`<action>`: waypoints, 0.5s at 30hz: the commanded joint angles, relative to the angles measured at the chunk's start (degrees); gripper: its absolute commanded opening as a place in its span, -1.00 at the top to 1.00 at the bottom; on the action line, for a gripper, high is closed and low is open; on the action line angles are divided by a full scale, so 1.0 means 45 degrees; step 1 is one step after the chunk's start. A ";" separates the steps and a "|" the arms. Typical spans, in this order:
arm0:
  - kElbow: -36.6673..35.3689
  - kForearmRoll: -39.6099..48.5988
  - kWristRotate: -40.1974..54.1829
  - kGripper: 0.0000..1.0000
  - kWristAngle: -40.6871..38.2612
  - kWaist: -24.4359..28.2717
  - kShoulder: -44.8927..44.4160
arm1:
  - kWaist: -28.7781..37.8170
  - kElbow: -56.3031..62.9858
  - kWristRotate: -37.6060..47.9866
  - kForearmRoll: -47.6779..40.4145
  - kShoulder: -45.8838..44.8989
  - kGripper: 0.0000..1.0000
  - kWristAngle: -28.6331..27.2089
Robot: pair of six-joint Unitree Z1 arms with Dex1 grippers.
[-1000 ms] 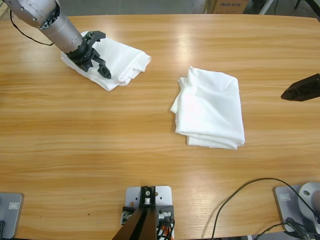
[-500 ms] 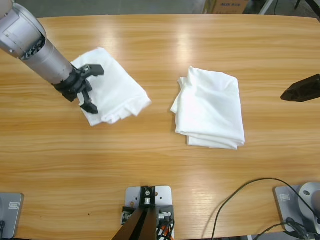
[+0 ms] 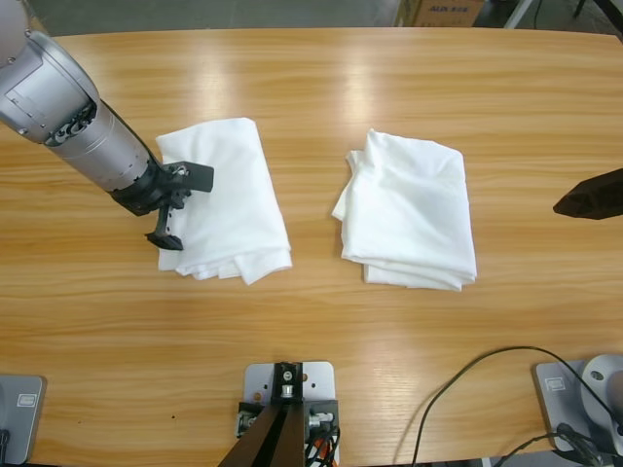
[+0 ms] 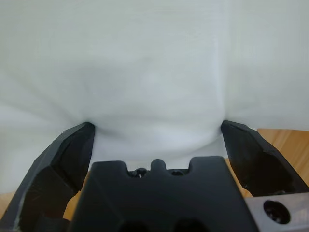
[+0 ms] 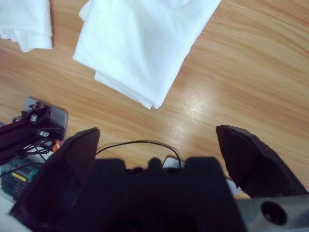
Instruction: Fold clothes
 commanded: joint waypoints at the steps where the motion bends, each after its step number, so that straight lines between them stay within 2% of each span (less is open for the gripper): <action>1: 0.1175 -0.0071 0.1909 -1.00 0.0201 -0.0420 0.0203 | -0.0142 0.0723 0.0351 -0.0087 -0.0699 -1.00 0.0235; 8: 0.1718 -0.0048 0.2147 -1.00 0.0177 -0.1635 0.0050 | -0.0142 0.1242 0.0542 -0.0766 -0.0613 -1.00 0.0567; 10: 0.1675 -0.0052 0.2077 -1.00 0.0091 -0.1494 -0.0149 | -0.0174 0.1660 0.1007 -0.1173 -0.0352 -1.00 0.0790; 13: 0.1378 -0.0024 0.1245 -1.00 -0.0651 -0.0862 -0.0661 | -0.0369 0.2535 0.0796 -0.2122 0.1113 -1.00 0.1544; 15: 0.1065 0.0058 -0.0009 -1.00 -0.1042 -0.0678 -0.1348 | -0.0283 0.2578 0.0183 -0.2731 0.1602 -1.00 0.1055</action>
